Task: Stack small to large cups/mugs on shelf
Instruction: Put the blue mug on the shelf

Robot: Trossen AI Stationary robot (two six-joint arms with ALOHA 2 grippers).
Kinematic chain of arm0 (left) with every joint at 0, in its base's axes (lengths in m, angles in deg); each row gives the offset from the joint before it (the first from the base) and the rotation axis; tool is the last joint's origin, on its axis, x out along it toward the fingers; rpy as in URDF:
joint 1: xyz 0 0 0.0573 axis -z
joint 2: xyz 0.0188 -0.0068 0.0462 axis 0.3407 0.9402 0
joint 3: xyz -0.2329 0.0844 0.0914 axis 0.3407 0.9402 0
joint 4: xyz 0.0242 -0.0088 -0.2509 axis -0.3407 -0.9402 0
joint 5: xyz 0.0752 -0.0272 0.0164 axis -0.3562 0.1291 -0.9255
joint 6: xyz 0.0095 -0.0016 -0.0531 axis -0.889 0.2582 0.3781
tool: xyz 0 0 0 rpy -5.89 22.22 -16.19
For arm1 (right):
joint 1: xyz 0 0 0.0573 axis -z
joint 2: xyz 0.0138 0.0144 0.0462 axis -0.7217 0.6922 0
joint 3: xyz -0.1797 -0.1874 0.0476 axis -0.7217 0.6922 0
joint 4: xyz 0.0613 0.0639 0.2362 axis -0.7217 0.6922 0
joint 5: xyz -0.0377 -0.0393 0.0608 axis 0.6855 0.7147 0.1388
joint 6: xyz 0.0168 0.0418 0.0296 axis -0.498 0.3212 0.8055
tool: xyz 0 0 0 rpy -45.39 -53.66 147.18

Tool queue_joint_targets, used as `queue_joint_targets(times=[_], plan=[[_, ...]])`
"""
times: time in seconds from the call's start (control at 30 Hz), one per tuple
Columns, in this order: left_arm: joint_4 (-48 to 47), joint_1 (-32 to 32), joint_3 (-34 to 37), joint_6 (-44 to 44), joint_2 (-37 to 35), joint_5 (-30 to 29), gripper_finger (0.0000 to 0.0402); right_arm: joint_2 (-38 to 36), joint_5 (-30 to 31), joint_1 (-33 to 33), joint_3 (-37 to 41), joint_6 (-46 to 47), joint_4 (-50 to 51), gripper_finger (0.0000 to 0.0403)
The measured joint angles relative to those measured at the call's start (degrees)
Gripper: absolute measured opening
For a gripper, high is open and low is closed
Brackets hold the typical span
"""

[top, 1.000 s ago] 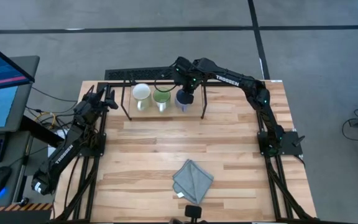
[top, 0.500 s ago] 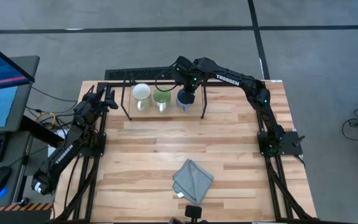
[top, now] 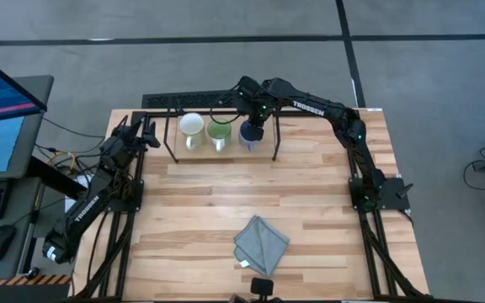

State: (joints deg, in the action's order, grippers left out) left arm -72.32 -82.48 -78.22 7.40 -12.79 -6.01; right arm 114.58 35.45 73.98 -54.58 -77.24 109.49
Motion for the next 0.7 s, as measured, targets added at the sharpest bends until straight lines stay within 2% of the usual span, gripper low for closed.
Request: queue_joint_targets(times=[0.2, 0.7], plan=[[-0.23, 0.01, 0.0, -0.36, -0.01, 0.04, 0.0304, 0.0, -0.06, -0.01, 0.0, 0.06, -0.42, 0.0049], [-0.38, 0.0, -0.02, -0.37, 0.01, 0.07, 0.0304, 0.0, -1.82, -0.34, 0.04, 1.13, -0.22, 0.0043]])
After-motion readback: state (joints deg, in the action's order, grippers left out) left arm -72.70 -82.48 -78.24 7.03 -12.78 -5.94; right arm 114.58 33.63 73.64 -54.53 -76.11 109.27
